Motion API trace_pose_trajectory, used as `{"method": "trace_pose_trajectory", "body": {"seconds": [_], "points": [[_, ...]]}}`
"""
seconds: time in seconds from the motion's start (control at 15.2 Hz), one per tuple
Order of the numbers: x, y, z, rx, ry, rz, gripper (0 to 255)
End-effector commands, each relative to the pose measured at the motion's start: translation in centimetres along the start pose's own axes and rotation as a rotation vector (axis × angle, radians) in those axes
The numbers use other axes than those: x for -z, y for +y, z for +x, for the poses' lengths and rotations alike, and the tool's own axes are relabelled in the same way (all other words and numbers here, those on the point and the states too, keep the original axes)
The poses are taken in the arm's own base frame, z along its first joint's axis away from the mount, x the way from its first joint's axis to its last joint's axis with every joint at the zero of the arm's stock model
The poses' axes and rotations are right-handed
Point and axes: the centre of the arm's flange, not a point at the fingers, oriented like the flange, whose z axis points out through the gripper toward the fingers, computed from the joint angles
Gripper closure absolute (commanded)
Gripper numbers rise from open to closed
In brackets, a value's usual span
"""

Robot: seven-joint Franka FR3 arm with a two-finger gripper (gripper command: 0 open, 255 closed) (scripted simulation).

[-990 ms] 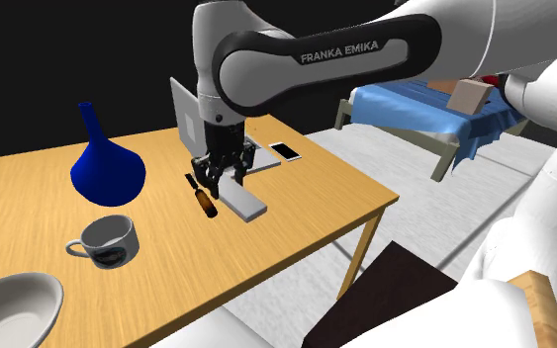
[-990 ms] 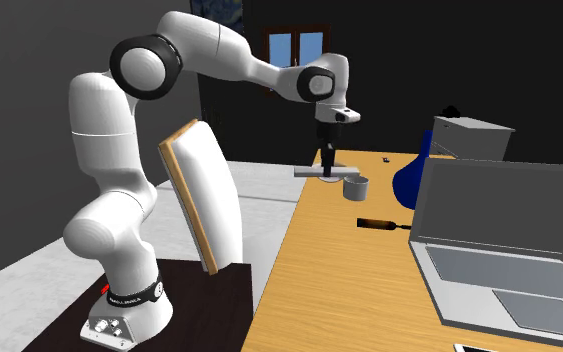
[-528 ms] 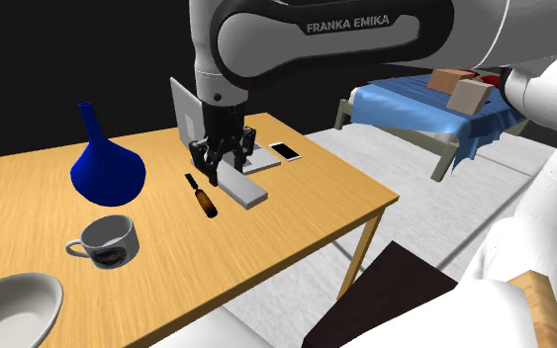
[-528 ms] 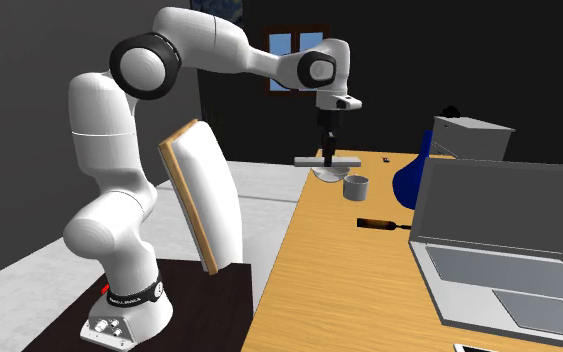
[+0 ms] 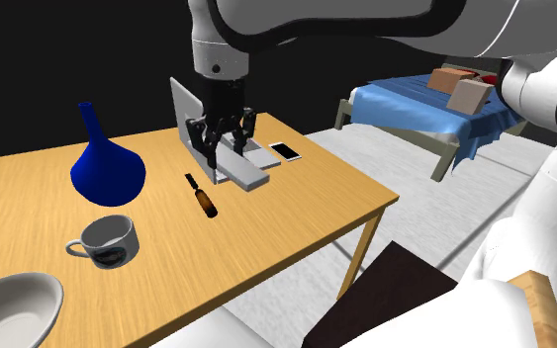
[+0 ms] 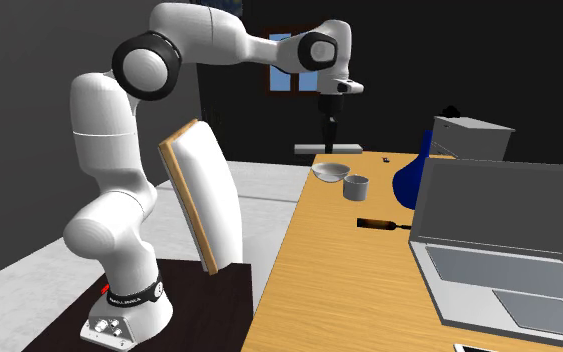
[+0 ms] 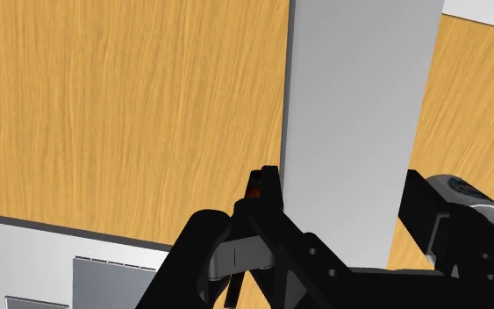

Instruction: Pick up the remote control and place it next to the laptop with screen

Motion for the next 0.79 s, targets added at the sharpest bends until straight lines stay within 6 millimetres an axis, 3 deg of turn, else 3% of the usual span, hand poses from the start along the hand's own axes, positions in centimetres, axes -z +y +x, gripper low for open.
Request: {"method": "trace_pose_trajectory", "body": {"seconds": [0.0, 0.73], "points": [[1.2, 0.0, 0.0, 0.000, 0.000, 0.000, 255], [7.0, -0.1, -0.1, 0.000, 0.000, 0.000, 255]]}}
